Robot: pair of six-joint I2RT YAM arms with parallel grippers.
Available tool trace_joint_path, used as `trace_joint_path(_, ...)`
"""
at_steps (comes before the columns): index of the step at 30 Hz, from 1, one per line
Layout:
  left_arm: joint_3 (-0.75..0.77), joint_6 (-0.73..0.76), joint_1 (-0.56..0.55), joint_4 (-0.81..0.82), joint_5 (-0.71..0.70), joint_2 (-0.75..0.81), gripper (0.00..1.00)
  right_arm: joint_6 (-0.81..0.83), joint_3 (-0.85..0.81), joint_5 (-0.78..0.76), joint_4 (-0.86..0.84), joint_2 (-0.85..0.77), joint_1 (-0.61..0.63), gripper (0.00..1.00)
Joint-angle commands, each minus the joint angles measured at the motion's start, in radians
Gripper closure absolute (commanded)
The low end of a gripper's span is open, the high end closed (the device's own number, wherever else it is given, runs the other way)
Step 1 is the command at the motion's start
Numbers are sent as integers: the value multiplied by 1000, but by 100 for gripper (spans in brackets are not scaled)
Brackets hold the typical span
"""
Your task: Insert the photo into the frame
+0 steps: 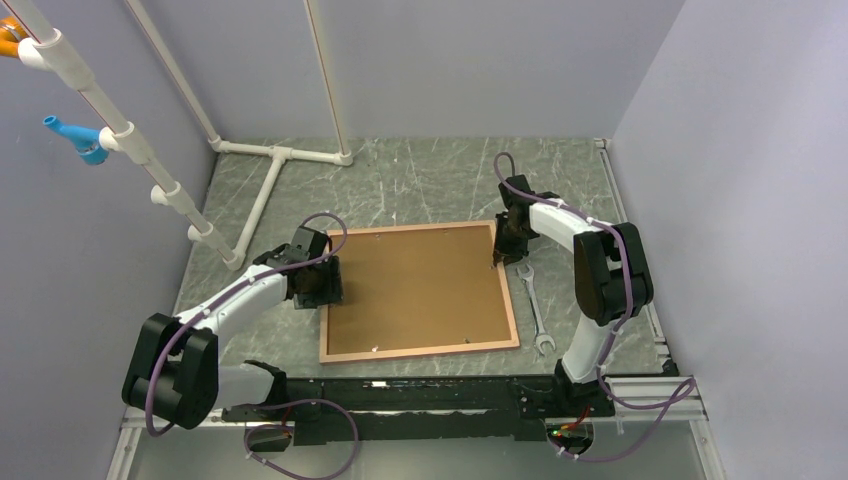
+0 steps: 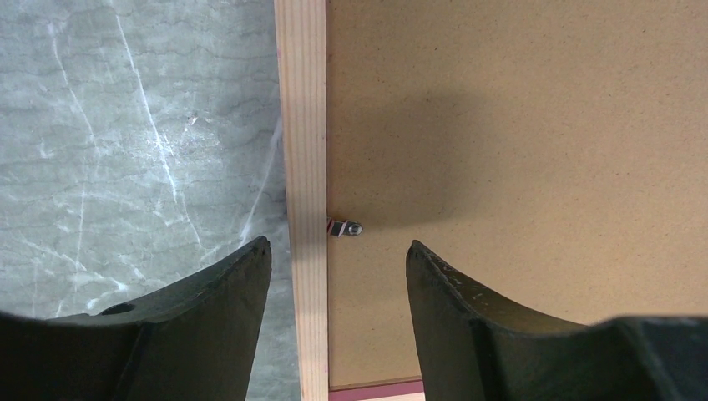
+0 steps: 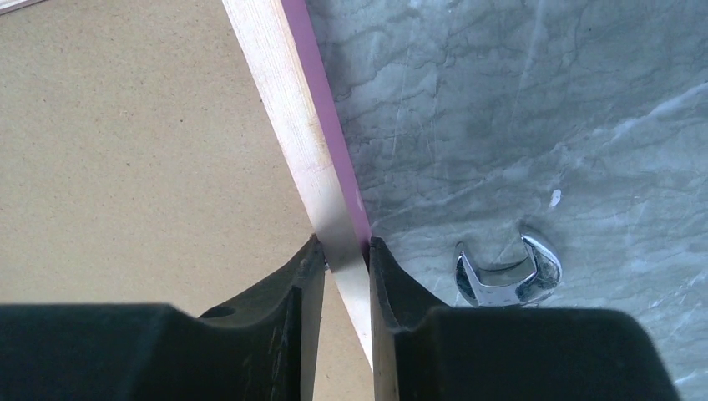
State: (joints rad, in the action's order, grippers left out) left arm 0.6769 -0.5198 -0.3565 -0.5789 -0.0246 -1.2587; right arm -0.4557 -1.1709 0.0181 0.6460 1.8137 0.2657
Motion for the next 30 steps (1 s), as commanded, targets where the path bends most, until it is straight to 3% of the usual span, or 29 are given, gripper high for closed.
trace_joint_path(1, -4, 0, 5, 29, -12, 4, 35, 11, 17, -28, 30, -21, 9, 96)
trace_joint_path(2, -4, 1, 6, 29, -11, 7, 35, 14, 15, -34, 33, -22, 11, 100)
trace_joint_path(9, 0, 15, 9, 51, 37, 49, 31, 33, 9, -72, 39, -57, 27, 100)
trace_joint_path(11, -2, 20, 12, 61, 59, 73, 22, 31, 9, -50, 36, -72, 26, 98)
trace_joint_path(13, 0, 25, 16, 69, 83, 93, 15, 28, 11, -36, 39, -87, 25, 69)
trace_joint_path(14, 0, 29, 19, 71, 98, 100, 14, 26, 13, -27, 43, -95, 26, 59)
trace_joint_path(16, 0, 42, 22, 81, 137, 113, 13, 23, 29, -23, 46, -117, 26, 50)
trace_joint_path(21, 7, 87, 22, 93, 225, 161, 13, 23, 100, 9, 75, -197, 26, 40)
trace_joint_path(30, 39, 146, 22, 91, 316, 330, 9, -65, 209, 10, 126, -256, 149, 42)
